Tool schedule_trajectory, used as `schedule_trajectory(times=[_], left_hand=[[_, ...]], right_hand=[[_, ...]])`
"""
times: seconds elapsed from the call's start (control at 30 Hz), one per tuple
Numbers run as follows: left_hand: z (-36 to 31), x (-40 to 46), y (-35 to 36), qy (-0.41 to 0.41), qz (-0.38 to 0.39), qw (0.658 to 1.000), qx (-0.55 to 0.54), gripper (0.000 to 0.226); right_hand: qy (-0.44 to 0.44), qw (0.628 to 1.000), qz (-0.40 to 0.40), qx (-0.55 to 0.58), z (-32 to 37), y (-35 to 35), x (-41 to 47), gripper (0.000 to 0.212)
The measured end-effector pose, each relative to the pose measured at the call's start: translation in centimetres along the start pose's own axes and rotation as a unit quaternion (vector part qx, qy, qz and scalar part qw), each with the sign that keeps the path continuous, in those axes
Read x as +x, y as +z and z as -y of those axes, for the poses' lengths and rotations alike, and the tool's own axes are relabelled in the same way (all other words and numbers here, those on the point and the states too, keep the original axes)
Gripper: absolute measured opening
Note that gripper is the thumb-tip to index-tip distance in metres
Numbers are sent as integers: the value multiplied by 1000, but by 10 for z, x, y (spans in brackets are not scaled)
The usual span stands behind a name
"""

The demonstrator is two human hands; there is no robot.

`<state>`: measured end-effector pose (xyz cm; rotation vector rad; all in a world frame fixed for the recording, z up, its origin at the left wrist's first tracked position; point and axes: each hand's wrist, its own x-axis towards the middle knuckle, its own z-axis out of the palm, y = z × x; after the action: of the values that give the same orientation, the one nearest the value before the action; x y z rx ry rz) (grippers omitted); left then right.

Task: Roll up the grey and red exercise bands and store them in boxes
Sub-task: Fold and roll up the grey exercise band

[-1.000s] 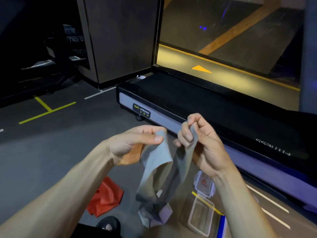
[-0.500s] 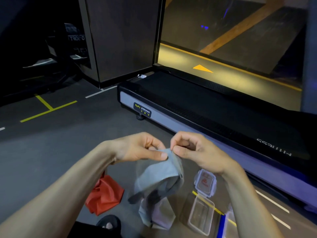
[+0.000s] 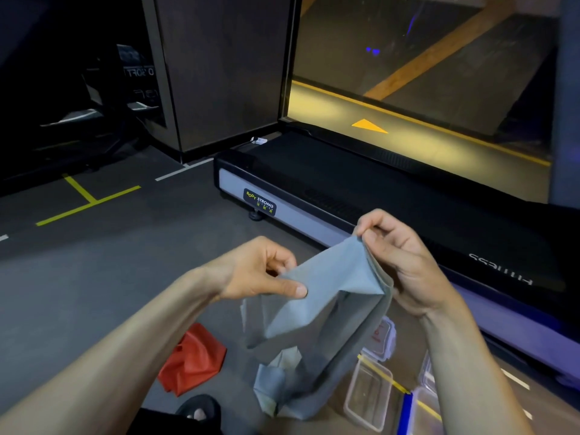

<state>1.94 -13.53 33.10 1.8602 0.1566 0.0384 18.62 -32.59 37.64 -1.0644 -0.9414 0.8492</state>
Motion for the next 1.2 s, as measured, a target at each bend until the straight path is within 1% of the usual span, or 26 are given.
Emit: schedule_trajectory(times=[0.1,0.2,0.23,0.33,0.47,0.57,0.63,0.7,0.8,0.87,0.9,0.97,1.0,1.03,1.1,1.13,1.2], left_hand=[[0,2,3,13,-14,1000,-9,24],[-1,2,3,10,-20,999,-24,25],[-1,2,3,8,-21,999,-27,25],[0,1,2,5,-21,999,-37,24],[0,0,0,2,-17,999,-44,27],[-1,-3,-6,-13,12,999,-45,34],[-4,-8,-14,-19,41,996,-80,41],[-8,-16,-20,-1,65,981,-182,45],[-21,-22,-17,75,102,933,-338,42],[-27,-19,-8,111,118,903,-397,41],[-30,-18,-5,120,129,891,-419,41],[-32,-15,-1,130,147,875,-443,40],[-33,-15,0,126,139,879,-439,41],[-31,-15,-1,117,121,890,-423,44],[-26,-15,-2,98,85,916,-380,58],[-24,-16,-2,91,75,923,-367,62],[-22,-15,-2,84,79,921,-372,58]], right_hand=[[0,1000,0,-5,-1,-2,1,9],[1,1000,13,-11,-2,-5,1,26],[0,1000,11,-13,-2,-6,1,27],[1,1000,1,-18,-4,-7,2,24],[3,1000,-1,-15,-4,-11,1,35],[3,1000,-6,-14,-7,-13,1,34],[6,1000,-6,-27,-9,-14,0,25],[14,998,2,-62,-13,-14,-1,11],[37,991,57,-114,-25,-6,1,5],[51,986,92,-129,-33,7,2,2],[51,986,98,-124,-36,12,3,4],[44,991,93,-81,-37,18,4,6],[41,994,85,-49,-36,17,4,2],[35,997,72,-12,-36,16,5,8],[27,997,54,49,-33,13,5,25],[24,996,50,69,-31,12,6,27],[18,994,45,98,-28,12,6,26]])
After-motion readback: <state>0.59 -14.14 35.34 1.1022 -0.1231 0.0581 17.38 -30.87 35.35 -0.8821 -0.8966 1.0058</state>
